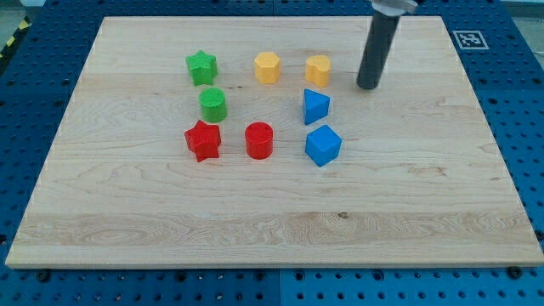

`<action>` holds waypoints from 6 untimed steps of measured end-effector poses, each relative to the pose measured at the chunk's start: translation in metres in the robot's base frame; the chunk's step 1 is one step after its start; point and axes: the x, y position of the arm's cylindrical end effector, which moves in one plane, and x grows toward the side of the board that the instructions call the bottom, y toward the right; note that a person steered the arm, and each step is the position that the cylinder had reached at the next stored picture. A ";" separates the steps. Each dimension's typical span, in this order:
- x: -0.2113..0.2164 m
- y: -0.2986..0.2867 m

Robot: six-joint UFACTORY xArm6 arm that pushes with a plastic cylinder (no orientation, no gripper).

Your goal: Move the yellow heart left a bit

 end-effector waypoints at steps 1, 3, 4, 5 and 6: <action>-0.002 -0.003; -0.021 -0.049; -0.021 -0.058; -0.021 -0.033; -0.021 0.026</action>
